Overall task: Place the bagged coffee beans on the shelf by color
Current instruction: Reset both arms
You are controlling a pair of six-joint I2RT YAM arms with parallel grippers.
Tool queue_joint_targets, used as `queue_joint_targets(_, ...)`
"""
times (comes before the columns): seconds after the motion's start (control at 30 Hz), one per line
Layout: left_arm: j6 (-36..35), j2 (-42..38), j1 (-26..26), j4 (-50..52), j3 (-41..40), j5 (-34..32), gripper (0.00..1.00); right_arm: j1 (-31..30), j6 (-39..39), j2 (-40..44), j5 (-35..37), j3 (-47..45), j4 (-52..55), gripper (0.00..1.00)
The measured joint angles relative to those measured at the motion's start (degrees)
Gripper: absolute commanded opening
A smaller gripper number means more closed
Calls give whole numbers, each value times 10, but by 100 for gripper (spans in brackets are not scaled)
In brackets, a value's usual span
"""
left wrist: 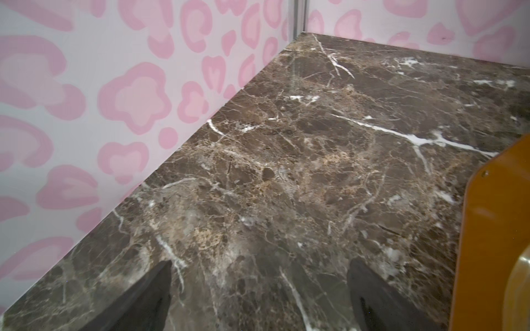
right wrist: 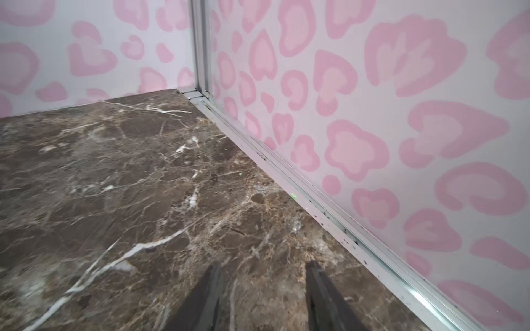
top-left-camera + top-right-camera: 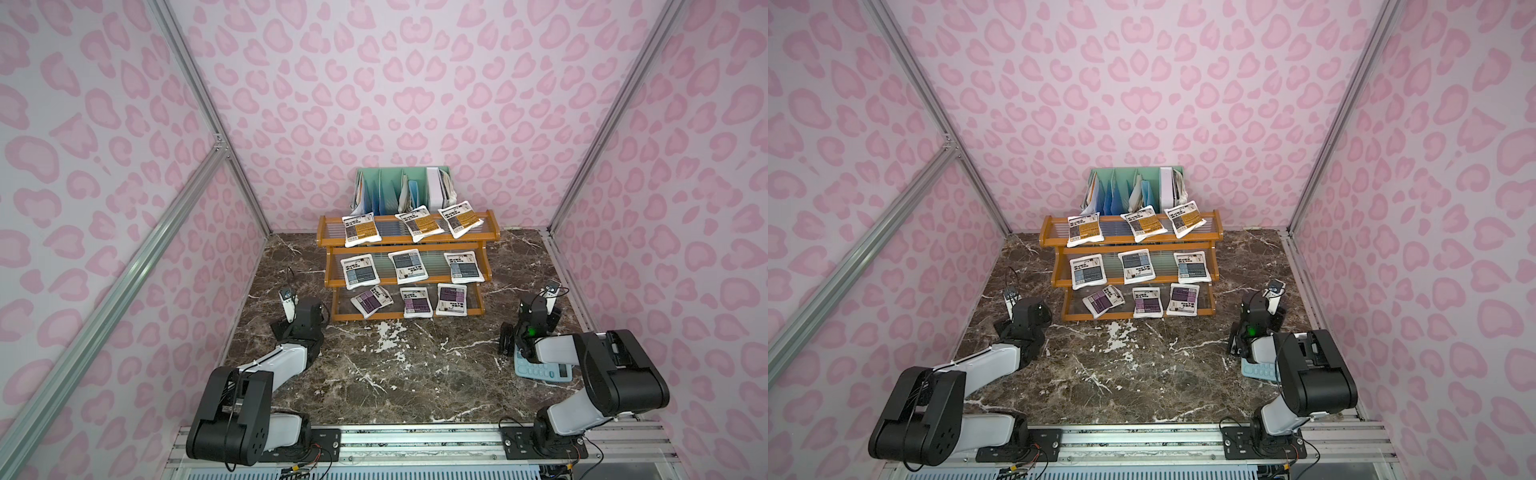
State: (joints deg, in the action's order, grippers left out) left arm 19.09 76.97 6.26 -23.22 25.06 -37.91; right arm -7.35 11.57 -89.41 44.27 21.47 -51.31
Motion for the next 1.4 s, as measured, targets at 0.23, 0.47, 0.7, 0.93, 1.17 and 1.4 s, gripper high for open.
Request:
queue_joint_targets(0.23,-27,-22,0,-69,-35,44,98,48,-58,12,-191,-113,-196,99)
queue_joint_targets(0.47,-47,-18,-5,-94,-33,95,99,56,-63,7,-271,-106,-230,99)
queue_joint_targets(0.7,-93,68,-7,-32,77,197,98,57,-69,12,-296,-102,-234,99)
queue_joint_targets(0.93,-105,69,-15,-6,81,223,95,57,-69,11,-298,-101,-234,99)
queue_joint_targets(1.17,-109,108,-26,45,136,272,94,57,-72,11,-299,-101,-234,99)
queue_joint_targets(1.4,-152,111,-51,65,140,274,94,57,-72,11,-300,-102,-234,99)
